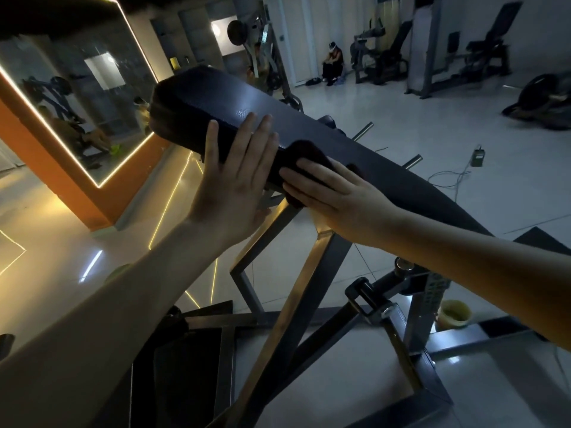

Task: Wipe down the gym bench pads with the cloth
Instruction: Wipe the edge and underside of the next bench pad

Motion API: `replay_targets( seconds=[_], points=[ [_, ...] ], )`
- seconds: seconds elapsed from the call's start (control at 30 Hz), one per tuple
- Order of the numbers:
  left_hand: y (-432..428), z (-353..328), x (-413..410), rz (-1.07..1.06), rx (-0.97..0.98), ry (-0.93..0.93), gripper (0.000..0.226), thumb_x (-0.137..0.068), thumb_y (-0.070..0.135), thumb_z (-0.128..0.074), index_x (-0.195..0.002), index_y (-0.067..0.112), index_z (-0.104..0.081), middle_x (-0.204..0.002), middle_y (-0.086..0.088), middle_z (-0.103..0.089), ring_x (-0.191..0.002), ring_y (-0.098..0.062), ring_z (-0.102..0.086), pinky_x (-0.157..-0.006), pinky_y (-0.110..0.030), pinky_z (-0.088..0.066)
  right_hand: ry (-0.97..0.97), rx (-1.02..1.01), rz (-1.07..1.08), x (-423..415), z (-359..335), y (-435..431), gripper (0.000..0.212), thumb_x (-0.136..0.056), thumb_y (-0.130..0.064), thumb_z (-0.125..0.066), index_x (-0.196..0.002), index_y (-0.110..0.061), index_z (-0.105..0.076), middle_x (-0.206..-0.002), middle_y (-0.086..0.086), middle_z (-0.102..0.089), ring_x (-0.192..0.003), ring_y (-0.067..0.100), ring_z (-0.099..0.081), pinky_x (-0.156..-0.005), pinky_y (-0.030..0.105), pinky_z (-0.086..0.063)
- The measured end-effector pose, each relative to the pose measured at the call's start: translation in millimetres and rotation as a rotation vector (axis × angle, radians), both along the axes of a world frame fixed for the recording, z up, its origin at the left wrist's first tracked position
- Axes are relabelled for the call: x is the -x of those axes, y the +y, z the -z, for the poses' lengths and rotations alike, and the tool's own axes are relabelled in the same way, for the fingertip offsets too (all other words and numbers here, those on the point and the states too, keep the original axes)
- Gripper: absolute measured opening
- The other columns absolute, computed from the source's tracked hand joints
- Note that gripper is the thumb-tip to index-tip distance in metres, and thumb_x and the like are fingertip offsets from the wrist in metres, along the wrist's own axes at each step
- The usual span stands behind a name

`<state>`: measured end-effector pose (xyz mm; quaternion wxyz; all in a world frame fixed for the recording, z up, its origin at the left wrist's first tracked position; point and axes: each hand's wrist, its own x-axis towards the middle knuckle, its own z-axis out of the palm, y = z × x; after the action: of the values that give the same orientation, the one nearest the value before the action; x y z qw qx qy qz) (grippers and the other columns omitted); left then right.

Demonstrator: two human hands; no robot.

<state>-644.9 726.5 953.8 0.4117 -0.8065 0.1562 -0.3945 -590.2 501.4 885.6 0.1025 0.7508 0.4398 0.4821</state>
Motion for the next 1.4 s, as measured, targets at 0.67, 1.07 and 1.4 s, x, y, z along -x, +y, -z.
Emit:
replay_targets(
  seconds=[0.67, 1.07, 1.4],
  points=[
    [-24, 15, 4, -0.026, 0.189, -0.022, 0.095, -0.088, 0.065, -0.038, -0.154, 0.005, -0.007, -0.164, -0.017, -0.006, -0.151, -0.037, -0.007, -0.114, -0.063, -0.007, 0.039, -0.019, -0.149, 4, -4, 4, 0.054, -0.091, 0.004, -0.055, -0.142, -0.008, -0.043, -0.151, 0.008, -0.041, -0.141, 0.028, -0.029, -0.115, 0.052, -0.031],
    [-31, 16, 2, 0.007, 0.335, 0.065, 0.094, -0.086, 0.057, -0.059, -0.151, 0.006, -0.014, -0.157, -0.016, -0.02, -0.149, -0.036, -0.007, -0.115, -0.062, 0.003, 0.219, 0.151, 0.059, 33, 29, -89, 0.067, -0.073, 0.007, -0.069, -0.135, -0.006, -0.05, -0.149, 0.009, -0.041, -0.143, 0.03, -0.026, -0.113, 0.054, -0.033],
    [-23, 17, 2, 0.004, 0.303, 0.033, 0.095, -0.081, 0.034, -0.069, -0.153, 0.005, -0.014, -0.158, -0.015, -0.025, -0.149, -0.034, -0.014, -0.115, -0.058, -0.002, 0.046, -0.044, -0.023, 8, 14, 2, 0.051, -0.094, 0.001, -0.043, -0.144, -0.008, -0.035, -0.152, 0.01, -0.04, -0.141, 0.029, -0.027, -0.118, 0.049, -0.025]
  ],
)
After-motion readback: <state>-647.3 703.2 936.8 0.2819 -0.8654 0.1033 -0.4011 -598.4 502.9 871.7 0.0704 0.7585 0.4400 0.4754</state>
